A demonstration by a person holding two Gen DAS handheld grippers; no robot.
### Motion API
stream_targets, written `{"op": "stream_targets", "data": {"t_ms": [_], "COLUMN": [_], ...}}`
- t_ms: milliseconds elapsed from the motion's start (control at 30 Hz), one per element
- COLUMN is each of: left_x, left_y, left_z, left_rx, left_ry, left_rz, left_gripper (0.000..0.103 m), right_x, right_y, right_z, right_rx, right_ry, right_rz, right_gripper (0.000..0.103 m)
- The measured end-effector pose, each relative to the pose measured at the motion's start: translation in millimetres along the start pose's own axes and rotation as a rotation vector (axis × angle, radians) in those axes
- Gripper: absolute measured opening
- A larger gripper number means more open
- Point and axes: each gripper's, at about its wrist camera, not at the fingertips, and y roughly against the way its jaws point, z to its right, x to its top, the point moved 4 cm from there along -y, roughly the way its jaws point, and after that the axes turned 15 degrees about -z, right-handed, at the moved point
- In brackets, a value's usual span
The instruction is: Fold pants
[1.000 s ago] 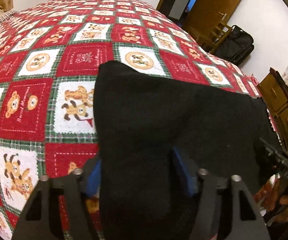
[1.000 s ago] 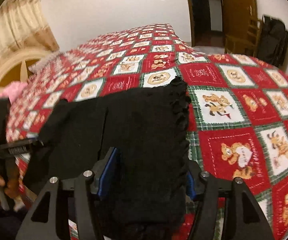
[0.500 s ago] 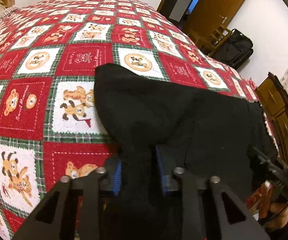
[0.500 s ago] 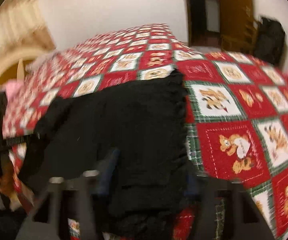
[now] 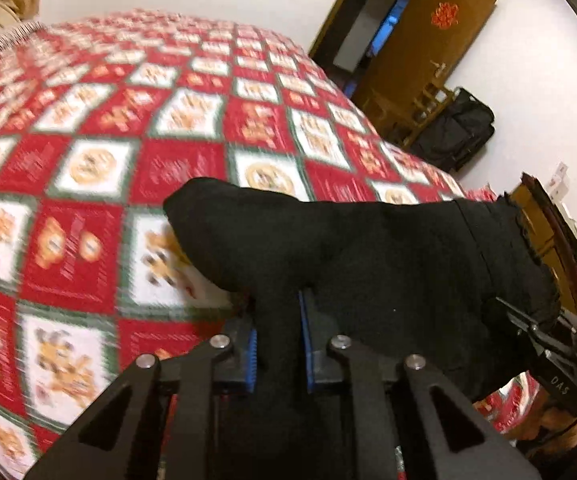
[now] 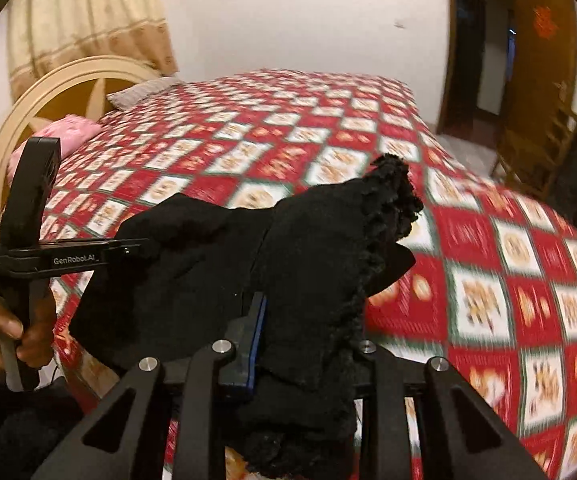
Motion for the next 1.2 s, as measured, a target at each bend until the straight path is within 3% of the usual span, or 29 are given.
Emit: {"op": "stream_targets", "data": {"t_ms": [367, 567, 733, 900, 1000, 1100, 1200], "left_x": [31, 59, 84, 103, 99, 90, 87], "left_y": [44, 79, 84, 35, 7, 6, 9], "left_z": [-75, -130, -178, -229, -252, -255, -252], "left_rx": [0.089, 0.264, 0.439, 0.488, 0.520, 0.524, 0.553], "left_ry": [0.160, 0.245, 0.298, 0.340, 0.370, 0.373, 0.363], "left_rz": [0.110, 0.220, 0.291, 0.220, 0.153, 0.167, 0.158], "left_gripper": [0.017, 0.017, 0.017, 0.017, 0.022, 0.035, 0.045], "right_x": [79, 158, 213, 236, 229, 229, 228], "right_y": [-21, -51, -118, -203, -235, -240, -238], "right_z": [-59, -104, -131, -154, -145, -125, -120], "right_rx": [0.044, 0.114, 0.153, 0.057, -0.009, 0.063, 0.098], "right_ry": [0.195, 0.301, 0.320, 0.380, 0.375, 0.306, 0.284], "right_rz": [0.081, 0.170, 0.185, 0.061, 0.011, -0.002, -0.018], "right_gripper": [0.027, 0.027, 0.027, 0.029, 0.045, 0.062, 0.064]}}
